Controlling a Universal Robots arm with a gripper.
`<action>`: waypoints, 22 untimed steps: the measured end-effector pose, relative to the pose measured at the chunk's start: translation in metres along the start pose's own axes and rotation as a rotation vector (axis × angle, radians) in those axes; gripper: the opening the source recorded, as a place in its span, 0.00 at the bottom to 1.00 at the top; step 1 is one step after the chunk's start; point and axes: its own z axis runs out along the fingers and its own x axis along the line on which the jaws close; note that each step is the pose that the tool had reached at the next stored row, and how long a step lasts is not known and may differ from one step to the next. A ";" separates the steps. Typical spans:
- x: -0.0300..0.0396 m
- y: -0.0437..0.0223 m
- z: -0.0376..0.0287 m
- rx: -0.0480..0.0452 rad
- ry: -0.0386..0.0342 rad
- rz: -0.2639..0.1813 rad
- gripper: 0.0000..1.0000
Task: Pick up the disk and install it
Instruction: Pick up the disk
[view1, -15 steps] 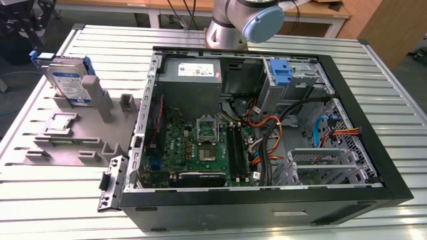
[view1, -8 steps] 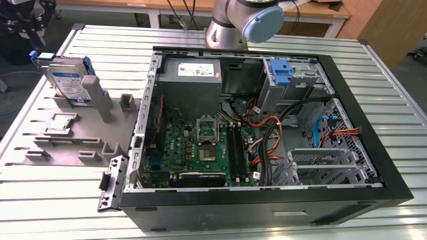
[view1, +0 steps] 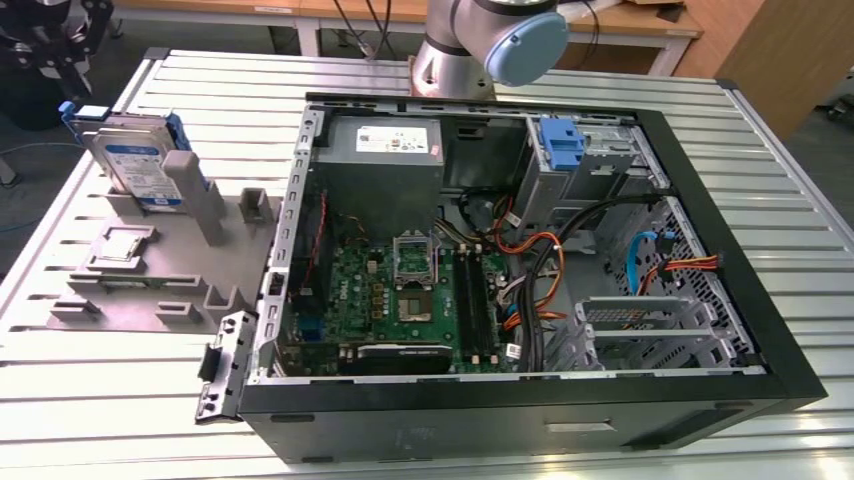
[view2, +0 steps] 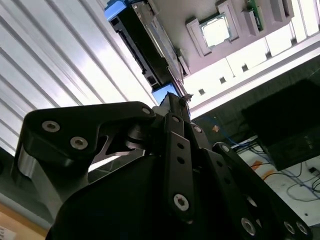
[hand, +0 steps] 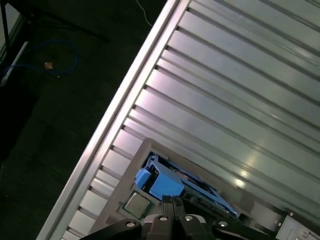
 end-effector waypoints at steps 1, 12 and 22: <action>0.0000 0.0000 0.0001 -0.0001 0.0005 -0.018 0.10; 0.0002 0.0000 0.0016 -0.0014 0.0054 -0.212 0.10; 0.0035 0.0017 0.0038 -0.0017 0.0079 -0.331 0.10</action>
